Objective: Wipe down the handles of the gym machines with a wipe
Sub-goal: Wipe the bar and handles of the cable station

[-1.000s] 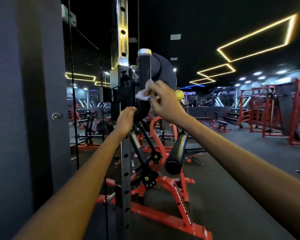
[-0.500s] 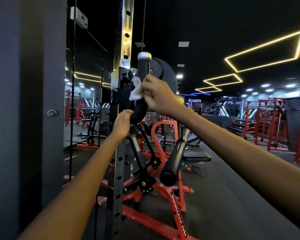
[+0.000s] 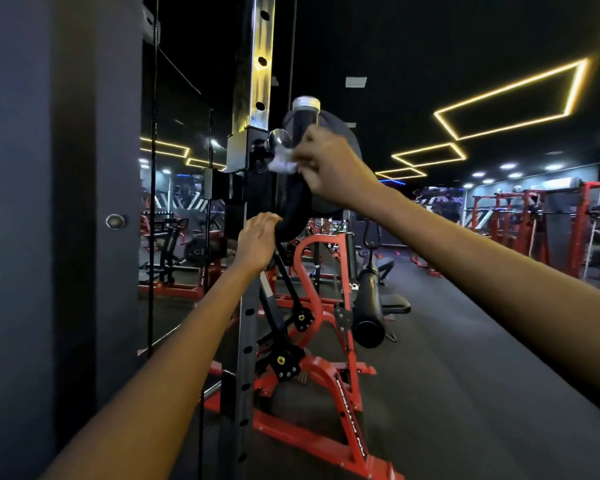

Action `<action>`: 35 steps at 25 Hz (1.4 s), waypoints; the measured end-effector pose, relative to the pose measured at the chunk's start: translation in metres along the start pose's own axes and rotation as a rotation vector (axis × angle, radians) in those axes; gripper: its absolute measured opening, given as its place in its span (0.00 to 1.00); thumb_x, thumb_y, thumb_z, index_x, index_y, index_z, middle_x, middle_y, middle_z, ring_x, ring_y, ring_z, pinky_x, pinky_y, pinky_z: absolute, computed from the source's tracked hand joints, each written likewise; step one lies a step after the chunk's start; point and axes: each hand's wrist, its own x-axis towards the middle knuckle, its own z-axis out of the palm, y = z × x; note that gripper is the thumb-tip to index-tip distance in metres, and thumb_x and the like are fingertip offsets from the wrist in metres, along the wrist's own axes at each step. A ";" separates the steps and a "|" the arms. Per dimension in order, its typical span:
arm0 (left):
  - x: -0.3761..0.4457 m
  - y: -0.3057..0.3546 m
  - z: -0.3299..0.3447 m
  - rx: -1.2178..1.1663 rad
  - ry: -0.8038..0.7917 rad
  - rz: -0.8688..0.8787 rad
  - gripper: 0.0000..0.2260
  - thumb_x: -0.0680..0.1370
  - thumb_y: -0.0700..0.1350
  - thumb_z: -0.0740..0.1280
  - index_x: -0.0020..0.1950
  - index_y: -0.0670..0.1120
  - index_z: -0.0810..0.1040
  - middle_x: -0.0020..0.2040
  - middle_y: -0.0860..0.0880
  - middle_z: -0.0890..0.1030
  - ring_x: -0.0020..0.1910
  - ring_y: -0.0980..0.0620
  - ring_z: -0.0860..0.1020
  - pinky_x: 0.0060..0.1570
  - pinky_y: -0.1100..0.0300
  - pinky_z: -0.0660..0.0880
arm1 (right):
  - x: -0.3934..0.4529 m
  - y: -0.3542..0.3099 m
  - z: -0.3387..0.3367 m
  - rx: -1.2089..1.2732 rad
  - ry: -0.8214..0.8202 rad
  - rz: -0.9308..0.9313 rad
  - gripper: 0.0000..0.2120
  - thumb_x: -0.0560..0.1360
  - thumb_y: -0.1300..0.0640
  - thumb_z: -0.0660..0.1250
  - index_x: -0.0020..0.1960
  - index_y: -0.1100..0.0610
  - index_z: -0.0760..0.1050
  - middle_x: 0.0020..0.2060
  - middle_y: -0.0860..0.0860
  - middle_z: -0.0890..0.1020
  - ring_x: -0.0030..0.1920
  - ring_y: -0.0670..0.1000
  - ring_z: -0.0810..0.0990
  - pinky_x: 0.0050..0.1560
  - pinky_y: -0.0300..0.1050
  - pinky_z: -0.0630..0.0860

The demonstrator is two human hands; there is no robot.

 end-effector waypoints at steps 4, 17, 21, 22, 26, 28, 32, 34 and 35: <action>0.000 -0.002 -0.003 0.052 -0.018 0.078 0.17 0.84 0.41 0.49 0.65 0.38 0.73 0.65 0.40 0.73 0.67 0.44 0.65 0.66 0.55 0.58 | 0.024 -0.002 -0.017 -0.097 0.011 0.183 0.12 0.76 0.64 0.62 0.57 0.62 0.78 0.47 0.56 0.72 0.47 0.55 0.74 0.47 0.46 0.71; -0.008 -0.037 -0.014 0.156 0.046 0.398 0.23 0.80 0.54 0.53 0.68 0.42 0.71 0.67 0.44 0.72 0.68 0.45 0.67 0.70 0.51 0.55 | -0.031 -0.078 0.028 -0.551 -0.303 0.163 0.13 0.76 0.65 0.60 0.58 0.61 0.76 0.59 0.56 0.71 0.60 0.56 0.69 0.53 0.47 0.68; -0.017 -0.079 -0.005 0.353 0.009 0.248 0.44 0.72 0.49 0.72 0.78 0.41 0.48 0.78 0.42 0.48 0.77 0.45 0.48 0.74 0.51 0.44 | -0.025 -0.072 0.037 -0.647 -0.407 0.006 0.13 0.75 0.63 0.59 0.54 0.58 0.80 0.50 0.54 0.81 0.56 0.56 0.74 0.58 0.49 0.68; -0.019 -0.088 -0.001 0.390 -0.012 0.258 0.47 0.71 0.46 0.73 0.78 0.42 0.43 0.78 0.42 0.45 0.77 0.45 0.45 0.74 0.51 0.43 | -0.023 -0.075 0.040 -0.645 -0.459 0.012 0.13 0.75 0.64 0.58 0.55 0.58 0.78 0.50 0.53 0.81 0.55 0.56 0.75 0.59 0.49 0.70; -0.012 -0.113 0.008 0.499 -0.014 0.288 0.48 0.70 0.36 0.68 0.76 0.46 0.36 0.77 0.42 0.38 0.76 0.44 0.38 0.74 0.48 0.43 | -0.007 -0.095 0.056 -0.666 -0.618 0.031 0.14 0.77 0.67 0.55 0.60 0.60 0.73 0.48 0.55 0.77 0.54 0.58 0.77 0.53 0.48 0.70; -0.009 -0.119 0.010 0.497 -0.018 0.292 0.47 0.70 0.35 0.67 0.75 0.47 0.35 0.76 0.43 0.35 0.75 0.44 0.36 0.73 0.48 0.41 | 0.007 -0.097 0.070 -0.649 -0.669 0.079 0.12 0.76 0.68 0.56 0.55 0.59 0.74 0.49 0.56 0.77 0.54 0.59 0.77 0.48 0.49 0.71; -0.006 -0.121 0.009 0.495 -0.051 0.291 0.45 0.71 0.36 0.68 0.77 0.44 0.39 0.76 0.43 0.34 0.76 0.42 0.36 0.73 0.47 0.42 | 0.020 -0.093 0.102 -0.574 -0.696 0.211 0.13 0.76 0.68 0.57 0.54 0.59 0.76 0.51 0.57 0.77 0.56 0.59 0.77 0.44 0.49 0.71; -0.007 -0.120 0.008 0.489 -0.055 0.275 0.46 0.71 0.38 0.70 0.78 0.44 0.41 0.77 0.42 0.35 0.76 0.42 0.37 0.74 0.46 0.44 | 0.013 -0.089 0.112 -0.628 -0.715 0.167 0.15 0.78 0.66 0.54 0.61 0.61 0.73 0.60 0.58 0.74 0.59 0.59 0.76 0.51 0.50 0.73; -0.008 -0.120 0.008 0.491 -0.054 0.270 0.47 0.70 0.38 0.71 0.78 0.45 0.41 0.77 0.42 0.36 0.76 0.42 0.37 0.75 0.46 0.45 | 0.008 -0.086 0.111 -0.658 -0.719 0.117 0.16 0.79 0.65 0.53 0.64 0.61 0.70 0.63 0.59 0.72 0.61 0.58 0.74 0.54 0.51 0.73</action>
